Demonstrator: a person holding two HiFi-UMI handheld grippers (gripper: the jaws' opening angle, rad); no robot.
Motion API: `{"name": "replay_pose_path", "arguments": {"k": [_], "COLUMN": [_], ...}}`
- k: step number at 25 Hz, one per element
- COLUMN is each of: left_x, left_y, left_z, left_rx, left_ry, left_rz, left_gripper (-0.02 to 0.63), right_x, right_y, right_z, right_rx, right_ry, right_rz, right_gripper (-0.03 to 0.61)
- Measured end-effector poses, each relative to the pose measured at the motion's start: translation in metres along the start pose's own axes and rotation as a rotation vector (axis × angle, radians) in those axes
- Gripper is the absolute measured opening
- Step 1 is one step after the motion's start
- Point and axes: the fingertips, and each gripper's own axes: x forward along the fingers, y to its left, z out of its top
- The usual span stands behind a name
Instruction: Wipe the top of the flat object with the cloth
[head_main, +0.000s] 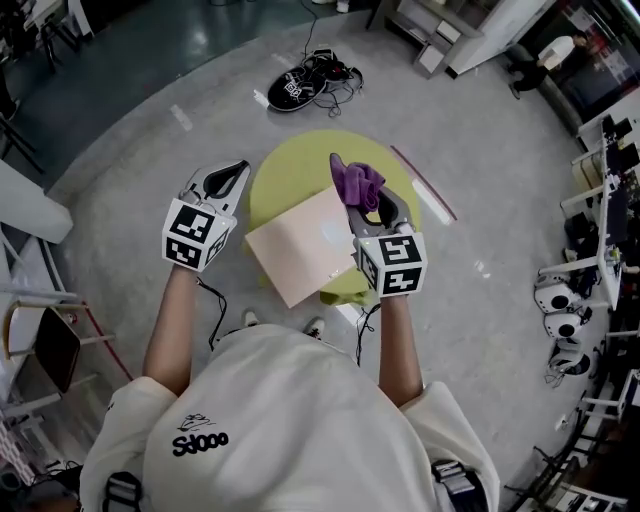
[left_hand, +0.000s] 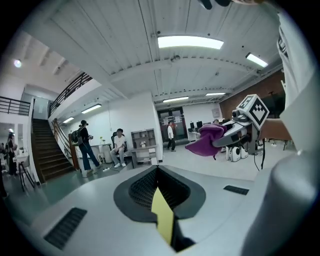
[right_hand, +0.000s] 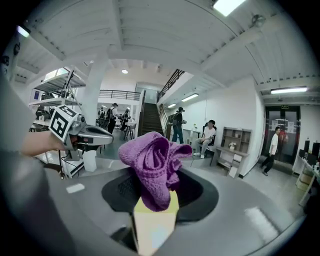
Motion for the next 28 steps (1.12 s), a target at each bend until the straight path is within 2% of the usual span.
{"name": "replay_pose_path", "arguments": {"k": [4,8,13,20,28], "left_x": [0.000,-0.002,-0.008,-0.007,-0.004], "left_y": [-0.008,-0.016,-0.017,-0.022,-0.029], "left_z": [0.032,0.063,0.093,0.103,0.101], "left_rx": [0.001,0.078,0.050,0.115,0.138], "left_ry": [-0.068,-0.107,-0.165,-0.156,-0.146], "left_rz": [-0.013,0.000,-0.027,-0.025,-0.049], "left_gripper": [0.005,0.005,0.006,0.006,0.006], "right_x": [-0.016,-0.030,-0.041,-0.051,-0.044], "right_y": [-0.018,-0.029,-0.029,-0.023,-0.024], "right_z": [0.028,0.049,0.078,0.106,0.103], "right_rx": [-0.042,-0.068,-0.109,-0.153,-0.116], "right_ry": [-0.052,-0.089,-0.139,-0.197,-0.199], "right_rz": [-0.024,-0.031,-0.020,0.005,0.016], "right_gripper": [0.175,0.173,0.173,0.173,0.169]}}
